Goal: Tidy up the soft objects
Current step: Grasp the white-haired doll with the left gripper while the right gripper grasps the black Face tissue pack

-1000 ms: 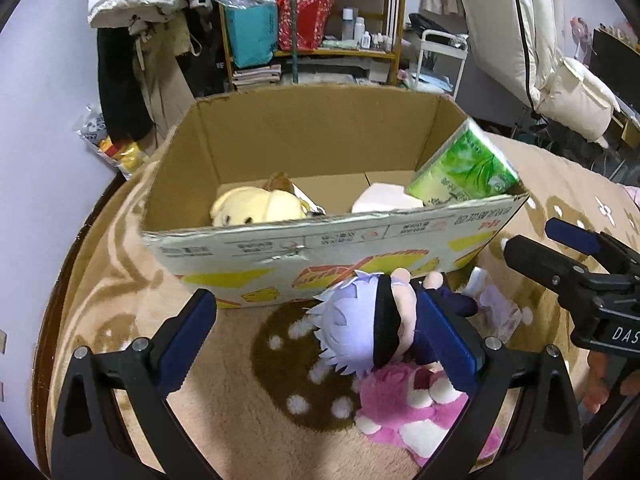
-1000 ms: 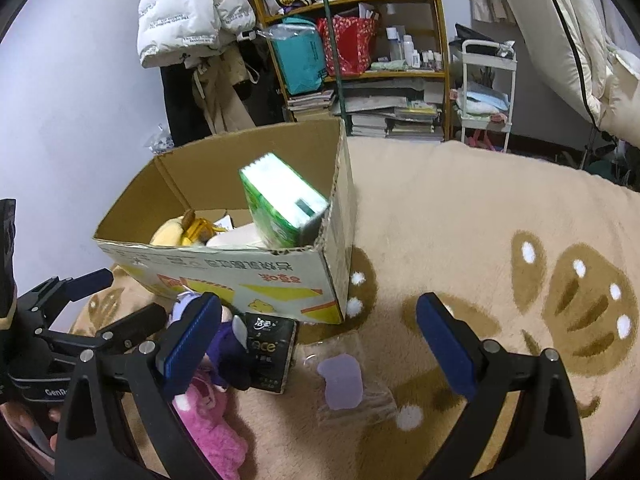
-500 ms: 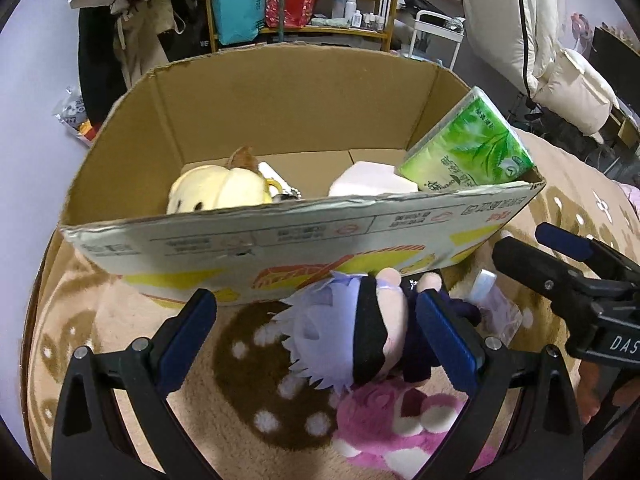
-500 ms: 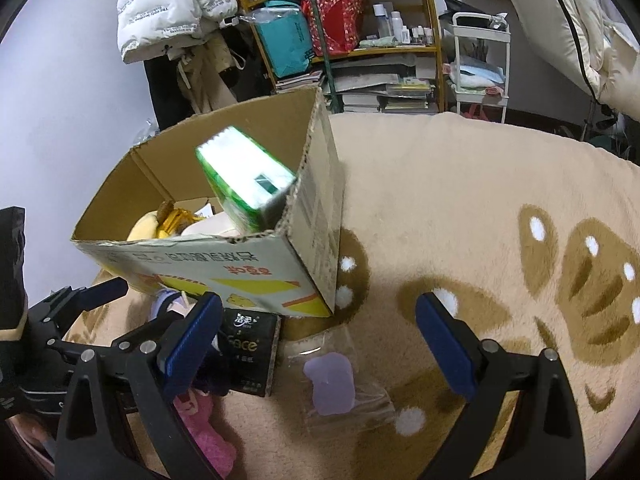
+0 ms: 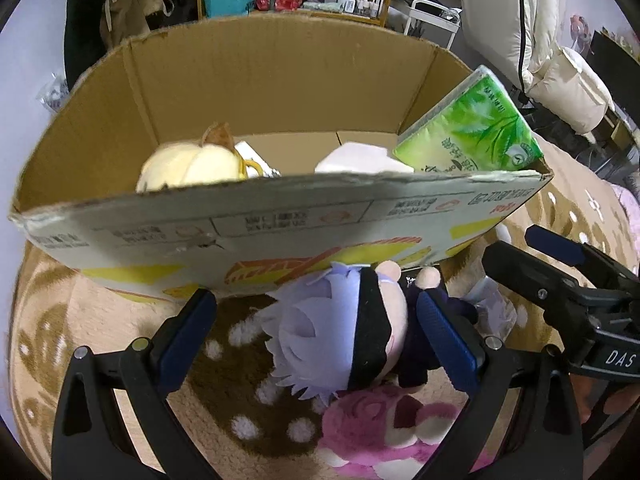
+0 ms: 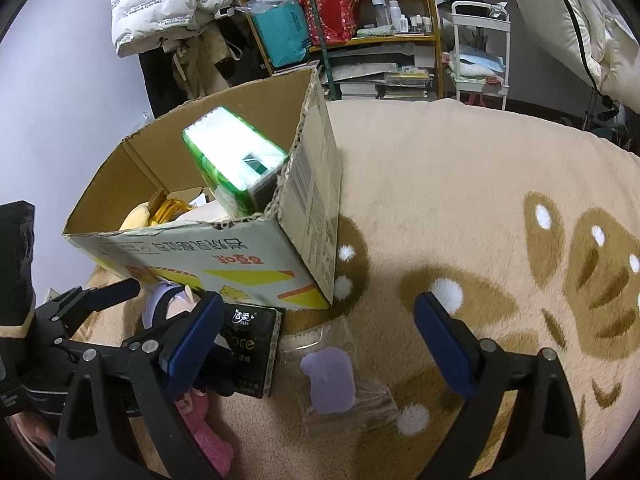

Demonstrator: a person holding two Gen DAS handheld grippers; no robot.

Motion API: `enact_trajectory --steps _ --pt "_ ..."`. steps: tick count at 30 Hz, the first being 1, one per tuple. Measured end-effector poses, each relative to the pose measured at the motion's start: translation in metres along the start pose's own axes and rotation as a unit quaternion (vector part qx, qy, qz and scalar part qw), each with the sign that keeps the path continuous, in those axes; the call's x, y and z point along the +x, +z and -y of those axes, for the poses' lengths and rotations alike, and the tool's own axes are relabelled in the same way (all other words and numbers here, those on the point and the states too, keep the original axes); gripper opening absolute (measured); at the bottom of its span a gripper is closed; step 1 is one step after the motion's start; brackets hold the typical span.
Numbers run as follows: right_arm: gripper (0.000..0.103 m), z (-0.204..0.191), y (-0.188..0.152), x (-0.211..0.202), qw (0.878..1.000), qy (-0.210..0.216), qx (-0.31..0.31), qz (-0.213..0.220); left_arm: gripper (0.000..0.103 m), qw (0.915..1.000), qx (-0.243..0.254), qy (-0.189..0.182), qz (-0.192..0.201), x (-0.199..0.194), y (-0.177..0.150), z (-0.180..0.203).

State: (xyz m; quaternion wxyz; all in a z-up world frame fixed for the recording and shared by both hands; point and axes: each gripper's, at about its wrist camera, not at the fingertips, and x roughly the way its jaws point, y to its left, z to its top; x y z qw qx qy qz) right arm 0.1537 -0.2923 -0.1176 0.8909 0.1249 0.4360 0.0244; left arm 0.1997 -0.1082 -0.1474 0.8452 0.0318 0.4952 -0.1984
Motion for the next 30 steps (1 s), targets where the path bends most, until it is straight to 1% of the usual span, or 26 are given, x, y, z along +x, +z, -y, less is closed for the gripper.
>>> enact_trajectory --steps 6,9,10,11,12,14,15,17,19,21,22,23,25,28,30 --pt "0.1 0.003 -0.001 -0.001 1.0 0.005 0.011 -0.001 0.099 0.999 -0.028 -0.03 -0.016 0.009 -0.001 -0.008" --pt "0.095 0.006 -0.001 -0.001 1.0 0.011 0.016 -0.003 0.099 0.9975 -0.045 -0.048 -0.024 0.014 -0.003 -0.014" --pt "0.095 0.006 -0.001 -0.001 1.0 0.011 0.016 -0.003 0.095 0.9967 -0.052 -0.057 -0.027 0.015 -0.004 -0.015" --pt "0.093 0.005 -0.001 -0.001 1.0 0.01 0.014 -0.004 0.087 0.9953 -0.059 -0.07 -0.03 0.016 -0.004 -0.016" --pt "0.092 0.005 -0.002 0.0 1.0 0.01 0.011 -0.006 0.083 0.9943 -0.063 -0.08 -0.033 0.015 -0.004 -0.017" --pt "0.087 0.002 -0.002 0.002 1.0 0.014 0.007 -0.016 0.071 0.9936 -0.062 -0.088 -0.033 0.014 -0.004 -0.017" --pt "0.085 0.0 -0.002 0.004 1.0 0.016 0.005 -0.02 0.07 0.994 -0.057 -0.087 -0.031 0.013 -0.004 -0.015" --pt "0.08 -0.003 -0.003 0.006 0.999 0.019 -0.003 -0.026 0.067 0.9952 -0.051 -0.078 -0.028 0.011 -0.004 -0.012" --pt "0.078 -0.005 -0.004 0.007 0.999 0.022 -0.009 -0.03 0.064 0.9953 -0.053 -0.076 -0.028 0.01 -0.003 -0.013" --pt "0.076 -0.007 -0.005 0.008 0.999 0.024 -0.012 -0.032 0.063 0.9953 -0.056 -0.073 -0.028 0.007 -0.001 -0.012" --pt "0.074 -0.007 -0.005 0.008 0.999 0.023 -0.014 -0.032 0.062 0.9957 -0.056 -0.069 -0.027 0.006 -0.002 -0.012" --pt "0.071 -0.008 -0.006 0.007 0.999 0.02 -0.016 -0.03 0.062 0.9962 -0.055 -0.063 -0.026 0.002 -0.003 -0.013" --pt "0.07 -0.01 -0.006 0.008 0.999 0.022 -0.019 -0.03 0.062 0.997 -0.056 -0.046 -0.026 -0.003 -0.005 -0.017" --pt "0.061 -0.014 -0.008 0.01 0.999 0.027 -0.025 -0.036 0.062 0.9977 -0.061 -0.022 -0.021 -0.011 -0.005 -0.02" --pt "0.061 -0.016 -0.009 0.011 0.998 0.03 -0.032 -0.04 0.062 0.9978 -0.064 -0.009 -0.017 -0.017 -0.005 -0.02"
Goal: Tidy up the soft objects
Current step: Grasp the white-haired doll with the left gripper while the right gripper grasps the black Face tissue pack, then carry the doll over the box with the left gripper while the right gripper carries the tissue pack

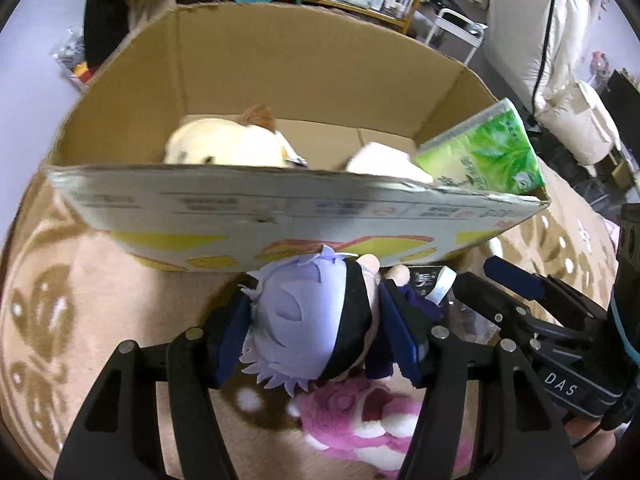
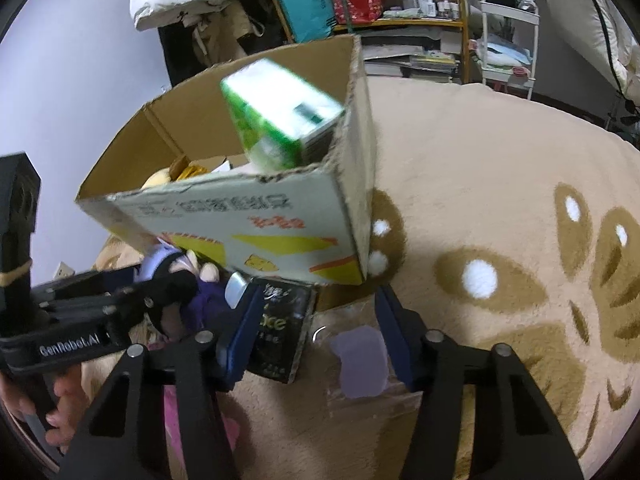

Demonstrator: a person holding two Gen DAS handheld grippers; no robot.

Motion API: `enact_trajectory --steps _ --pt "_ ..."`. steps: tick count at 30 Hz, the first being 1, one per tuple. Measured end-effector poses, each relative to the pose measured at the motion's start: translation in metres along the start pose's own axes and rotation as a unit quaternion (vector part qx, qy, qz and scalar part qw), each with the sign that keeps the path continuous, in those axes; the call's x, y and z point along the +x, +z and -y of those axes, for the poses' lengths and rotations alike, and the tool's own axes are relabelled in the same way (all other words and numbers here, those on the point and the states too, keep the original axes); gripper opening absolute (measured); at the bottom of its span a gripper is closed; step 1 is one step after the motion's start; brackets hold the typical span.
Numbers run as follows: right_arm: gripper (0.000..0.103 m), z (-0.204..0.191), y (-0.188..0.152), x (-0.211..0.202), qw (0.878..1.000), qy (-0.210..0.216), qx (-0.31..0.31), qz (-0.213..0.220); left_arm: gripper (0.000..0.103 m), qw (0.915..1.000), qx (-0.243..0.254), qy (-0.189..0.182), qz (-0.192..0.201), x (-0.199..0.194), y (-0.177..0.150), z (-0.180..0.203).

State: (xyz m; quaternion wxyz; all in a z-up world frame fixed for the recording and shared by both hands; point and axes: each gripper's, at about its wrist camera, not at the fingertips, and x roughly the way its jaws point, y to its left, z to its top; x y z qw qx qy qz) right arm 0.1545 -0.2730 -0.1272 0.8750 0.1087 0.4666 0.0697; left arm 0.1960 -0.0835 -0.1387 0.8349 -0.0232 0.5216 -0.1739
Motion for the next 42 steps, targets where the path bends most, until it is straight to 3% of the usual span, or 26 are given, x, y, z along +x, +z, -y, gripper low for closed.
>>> enact_trajectory --steps 12,21,29,36,42 --pt "0.061 -0.022 -0.007 0.02 0.998 0.039 -0.027 -0.04 0.062 0.999 0.0 0.042 0.015 -0.021 -0.009 -0.012" --pt "0.057 -0.037 -0.014 0.041 0.996 0.01 -0.063 -0.068 0.062 0.9982 -0.018 0.053 0.022 -0.025 -0.011 -0.021" --pt "0.055 -0.037 -0.022 0.03 0.996 0.002 -0.068 -0.056 0.062 0.9976 -0.024 0.055 0.035 -0.034 -0.013 -0.025" --pt "0.055 -0.042 -0.022 0.004 0.998 -0.007 -0.056 -0.016 0.062 0.9954 -0.033 0.07 0.057 -0.049 -0.016 -0.026" --pt "0.055 -0.037 -0.023 -0.026 0.999 -0.014 -0.048 0.017 0.062 0.9931 -0.011 0.082 0.084 -0.067 -0.025 -0.016"
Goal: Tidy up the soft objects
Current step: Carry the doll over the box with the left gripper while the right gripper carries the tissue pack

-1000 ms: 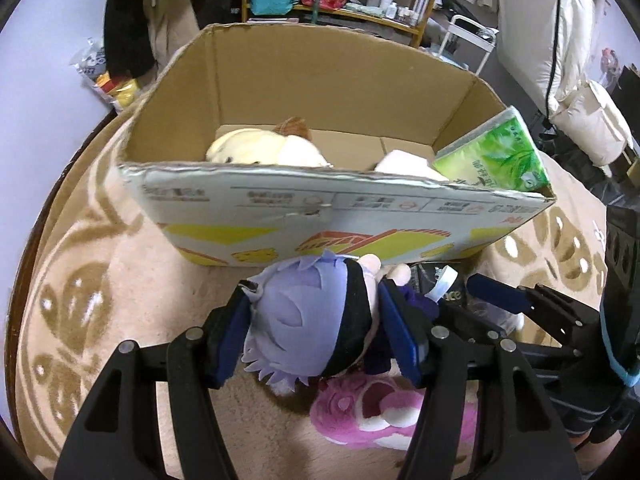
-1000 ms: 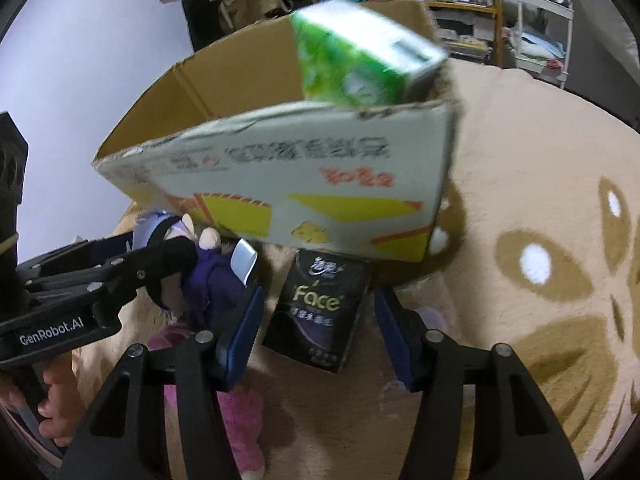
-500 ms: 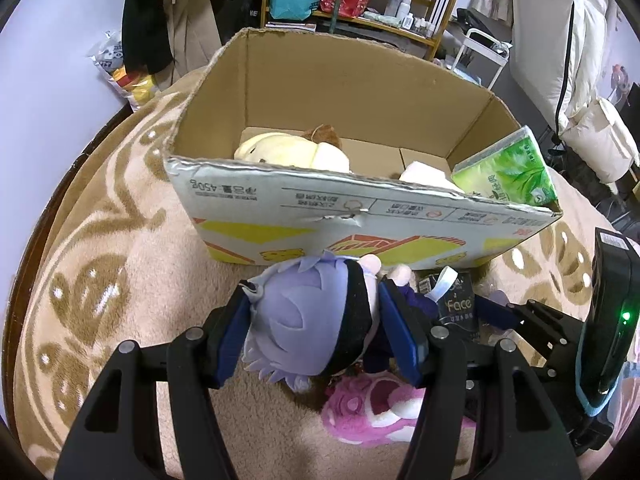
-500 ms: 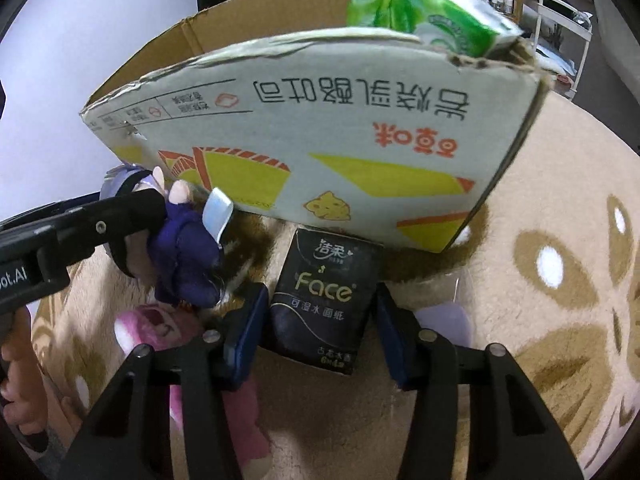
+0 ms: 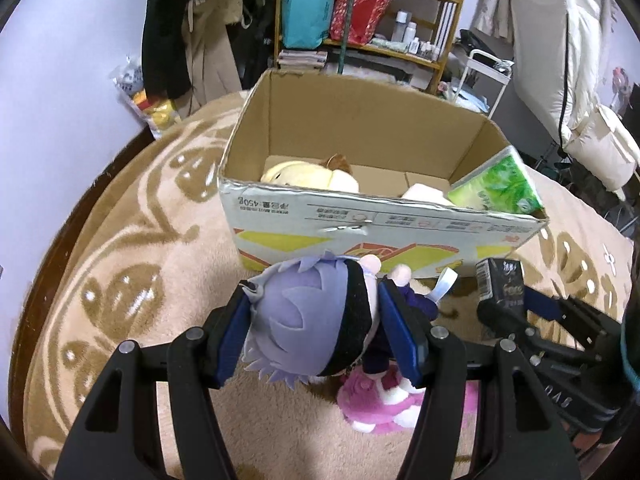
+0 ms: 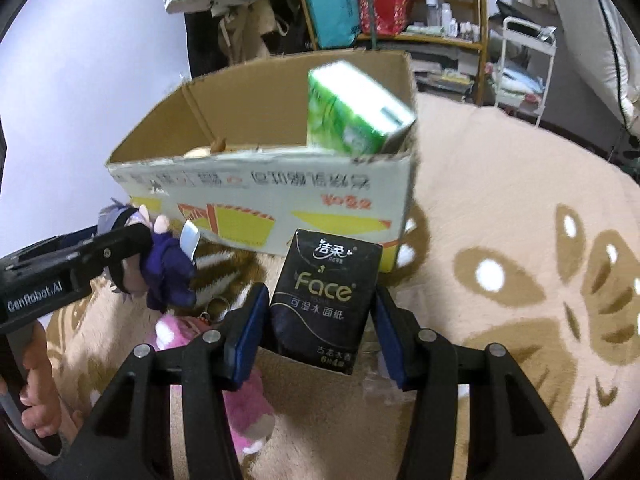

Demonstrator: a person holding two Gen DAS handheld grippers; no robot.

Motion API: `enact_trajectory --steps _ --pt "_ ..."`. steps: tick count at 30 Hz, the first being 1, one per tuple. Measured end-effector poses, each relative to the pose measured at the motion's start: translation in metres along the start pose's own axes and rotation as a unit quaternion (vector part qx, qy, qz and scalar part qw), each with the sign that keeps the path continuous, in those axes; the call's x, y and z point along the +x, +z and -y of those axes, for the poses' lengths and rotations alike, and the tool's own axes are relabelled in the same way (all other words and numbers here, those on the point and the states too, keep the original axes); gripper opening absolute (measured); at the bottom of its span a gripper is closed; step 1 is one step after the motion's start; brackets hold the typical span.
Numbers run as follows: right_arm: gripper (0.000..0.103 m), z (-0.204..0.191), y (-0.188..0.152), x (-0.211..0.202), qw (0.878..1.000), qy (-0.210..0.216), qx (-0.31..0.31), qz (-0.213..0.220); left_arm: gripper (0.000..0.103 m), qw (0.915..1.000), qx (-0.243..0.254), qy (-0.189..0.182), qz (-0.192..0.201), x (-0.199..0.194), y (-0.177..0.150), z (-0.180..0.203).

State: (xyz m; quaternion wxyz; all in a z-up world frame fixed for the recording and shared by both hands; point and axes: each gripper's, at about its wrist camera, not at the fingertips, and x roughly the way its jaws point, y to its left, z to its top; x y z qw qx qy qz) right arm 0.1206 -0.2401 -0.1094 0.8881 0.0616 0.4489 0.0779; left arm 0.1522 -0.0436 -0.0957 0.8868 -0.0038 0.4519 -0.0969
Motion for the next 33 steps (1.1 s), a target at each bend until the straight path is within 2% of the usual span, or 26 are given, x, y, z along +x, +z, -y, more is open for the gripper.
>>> enact_trajectory --steps 8,12,15,23,29,33 --pt "0.055 0.001 0.001 -0.039 0.999 0.007 0.001 0.05 0.062 0.9994 0.005 0.005 0.034 -0.031 -0.008 0.004" --pt "0.055 -0.003 0.003 -0.055 0.997 0.009 -0.001 0.078 0.062 0.9973 0.003 0.014 0.071 -0.054 -0.012 0.005" --pt "0.055 -0.005 0.005 -0.069 0.995 0.011 -0.003 0.102 0.062 0.9941 0.012 0.023 0.105 -0.072 -0.013 0.01" --pt "0.055 -0.014 0.017 -0.103 0.987 0.002 -0.016 0.157 0.062 0.9822 0.027 0.02 0.185 -0.112 -0.006 0.021" --pt "0.055 -0.014 0.031 -0.116 0.982 0.005 -0.021 0.188 0.062 0.9772 0.033 0.027 0.208 -0.123 0.008 0.025" --pt "0.055 -0.012 0.041 -0.115 0.981 0.006 -0.022 0.194 0.062 0.9738 0.037 0.028 0.223 -0.125 0.018 0.027"
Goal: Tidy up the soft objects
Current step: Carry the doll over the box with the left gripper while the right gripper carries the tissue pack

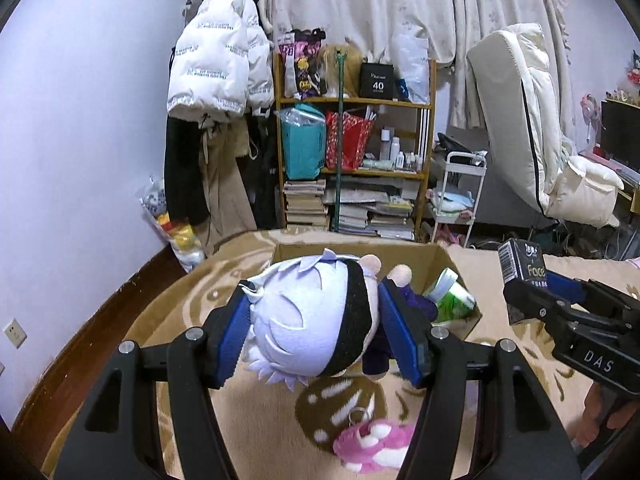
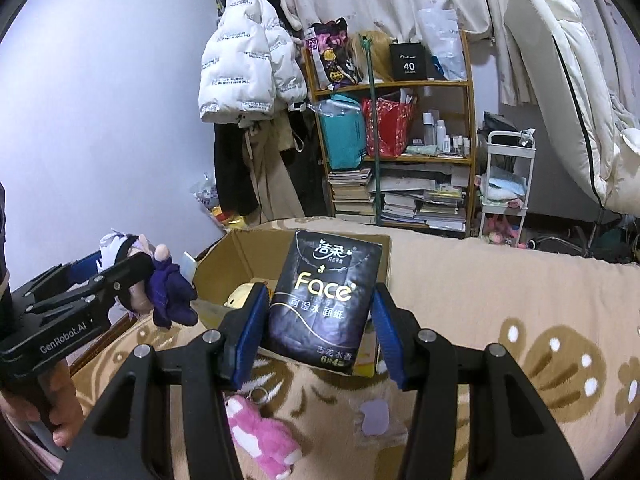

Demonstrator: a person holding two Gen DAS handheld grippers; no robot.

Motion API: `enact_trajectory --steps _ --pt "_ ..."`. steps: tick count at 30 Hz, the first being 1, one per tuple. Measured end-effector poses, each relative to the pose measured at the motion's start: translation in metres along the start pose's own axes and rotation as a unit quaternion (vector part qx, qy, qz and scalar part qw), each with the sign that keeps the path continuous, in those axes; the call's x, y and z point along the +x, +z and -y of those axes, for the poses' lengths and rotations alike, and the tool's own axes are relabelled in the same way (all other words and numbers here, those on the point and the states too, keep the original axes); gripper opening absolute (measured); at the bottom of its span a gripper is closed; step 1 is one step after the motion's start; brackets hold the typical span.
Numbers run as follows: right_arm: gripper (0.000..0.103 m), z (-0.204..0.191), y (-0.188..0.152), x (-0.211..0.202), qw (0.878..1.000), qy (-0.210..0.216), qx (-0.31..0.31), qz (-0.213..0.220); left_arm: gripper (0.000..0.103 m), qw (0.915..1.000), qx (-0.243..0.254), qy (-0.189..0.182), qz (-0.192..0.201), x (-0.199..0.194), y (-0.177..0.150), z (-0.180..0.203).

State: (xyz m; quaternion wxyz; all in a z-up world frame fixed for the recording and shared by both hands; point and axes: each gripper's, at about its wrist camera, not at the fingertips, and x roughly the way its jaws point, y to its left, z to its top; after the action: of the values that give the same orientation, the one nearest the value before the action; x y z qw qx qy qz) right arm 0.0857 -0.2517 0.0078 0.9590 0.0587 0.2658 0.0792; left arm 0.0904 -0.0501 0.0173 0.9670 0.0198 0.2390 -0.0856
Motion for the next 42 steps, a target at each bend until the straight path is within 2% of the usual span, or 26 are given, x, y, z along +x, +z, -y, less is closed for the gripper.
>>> enact_trajectory --steps 5,14,18,21,31,42 --pt "0.055 0.005 0.004 0.011 1.0 -0.002 0.005 -0.004 0.062 0.9994 0.013 -0.005 0.031 0.011 0.013 0.002" --pt "0.055 0.007 0.016 0.031 1.0 0.002 -0.004 -0.012 0.062 0.9991 0.03 -0.004 0.028 0.041 0.032 0.007" --pt "0.055 0.008 0.025 0.044 1.0 0.002 -0.015 -0.013 0.062 0.999 0.039 -0.001 0.02 0.056 0.034 0.006" --pt "0.055 0.008 0.029 0.055 1.0 0.003 -0.02 -0.015 0.062 0.9997 0.02 -0.01 0.01 0.067 0.033 0.0" --pt "0.055 0.012 0.04 0.09 0.999 0.019 -0.025 -0.012 0.063 0.9994 0.018 -0.009 -0.029 0.107 0.021 -0.006" --pt "0.055 -0.004 0.026 0.116 0.997 0.052 -0.054 -0.027 0.063 0.9975 0.0 -0.027 -0.066 0.129 0.009 -0.015"
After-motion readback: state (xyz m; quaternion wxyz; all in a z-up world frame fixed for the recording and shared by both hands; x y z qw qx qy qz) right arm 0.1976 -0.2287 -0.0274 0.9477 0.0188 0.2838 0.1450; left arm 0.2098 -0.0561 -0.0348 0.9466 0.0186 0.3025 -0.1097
